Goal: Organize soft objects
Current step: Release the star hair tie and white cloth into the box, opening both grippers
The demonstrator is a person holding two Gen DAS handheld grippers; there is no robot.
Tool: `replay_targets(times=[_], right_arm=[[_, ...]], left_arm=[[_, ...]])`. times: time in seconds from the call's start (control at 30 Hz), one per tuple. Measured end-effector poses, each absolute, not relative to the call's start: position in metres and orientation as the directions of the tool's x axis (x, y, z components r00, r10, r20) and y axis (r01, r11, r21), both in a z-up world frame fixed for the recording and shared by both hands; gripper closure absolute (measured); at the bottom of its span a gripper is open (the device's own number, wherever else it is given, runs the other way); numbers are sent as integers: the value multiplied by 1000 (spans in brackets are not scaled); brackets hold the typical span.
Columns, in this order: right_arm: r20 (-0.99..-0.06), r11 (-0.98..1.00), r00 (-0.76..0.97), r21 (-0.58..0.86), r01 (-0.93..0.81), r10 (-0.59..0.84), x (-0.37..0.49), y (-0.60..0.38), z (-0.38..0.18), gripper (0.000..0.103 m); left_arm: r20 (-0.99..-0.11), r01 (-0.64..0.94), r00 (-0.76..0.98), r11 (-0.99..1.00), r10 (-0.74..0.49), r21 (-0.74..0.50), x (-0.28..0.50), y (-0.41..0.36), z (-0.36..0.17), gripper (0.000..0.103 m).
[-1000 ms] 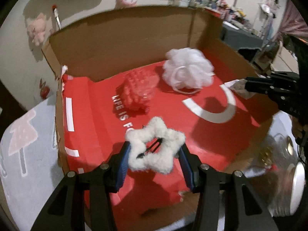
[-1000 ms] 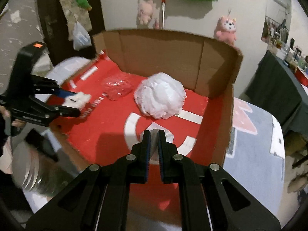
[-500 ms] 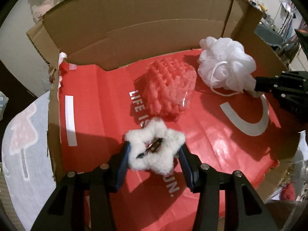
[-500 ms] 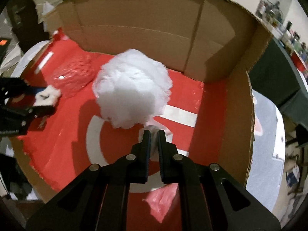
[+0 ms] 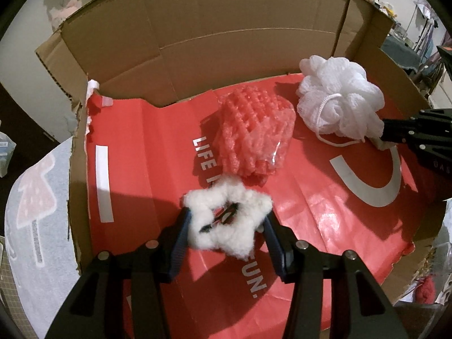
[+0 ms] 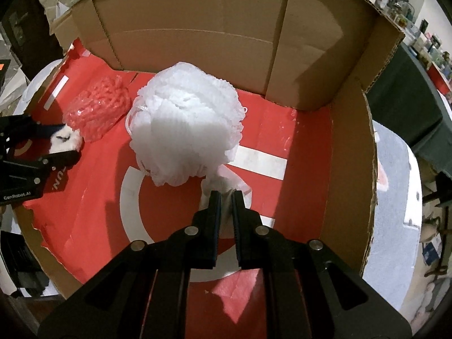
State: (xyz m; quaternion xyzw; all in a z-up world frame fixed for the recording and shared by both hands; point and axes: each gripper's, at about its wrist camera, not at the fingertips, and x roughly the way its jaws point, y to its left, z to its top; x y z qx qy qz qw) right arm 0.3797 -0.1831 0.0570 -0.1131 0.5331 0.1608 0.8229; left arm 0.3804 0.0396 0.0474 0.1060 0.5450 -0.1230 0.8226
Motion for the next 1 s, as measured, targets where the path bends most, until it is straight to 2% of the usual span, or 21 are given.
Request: replay_targets(times=[0.23,0.37,0.57,0.6,0.67,0.8,0.93,1.0], right_arm=[[-913,920,381,-15,-393,147,376,-185,60,92],[-913,922,378,-6,-387,152,378,-182,57,85],[-906,919,385,8,-394,173,377,-185,62,71],[-905,919,389,9,-394,175,377,-186,63,63],[-902,914,383,33,-403,201,374,-186,67,54],[-885,912,426,-3,-410,189,363,-182,81,47],[-863,919,464,1,-394,200,350,-188,102,41],[-840,921,505,-16,-390,200,335,-188,118,35]], left_arm=[[-921,319,381,947,-85,45,376,39,49,48],[-918,325,387,945,-91,43,372,38,51,43],[-907,329,407,944,-108,35,362,35,59,35],[-904,329,411,944,-113,32,360,35,61,34],[-897,330,424,944,-125,24,354,35,68,32],[-867,321,481,946,-128,38,336,35,86,18],[-825,316,540,949,-168,14,310,38,115,17],[-800,312,572,950,-182,7,297,37,127,11]])
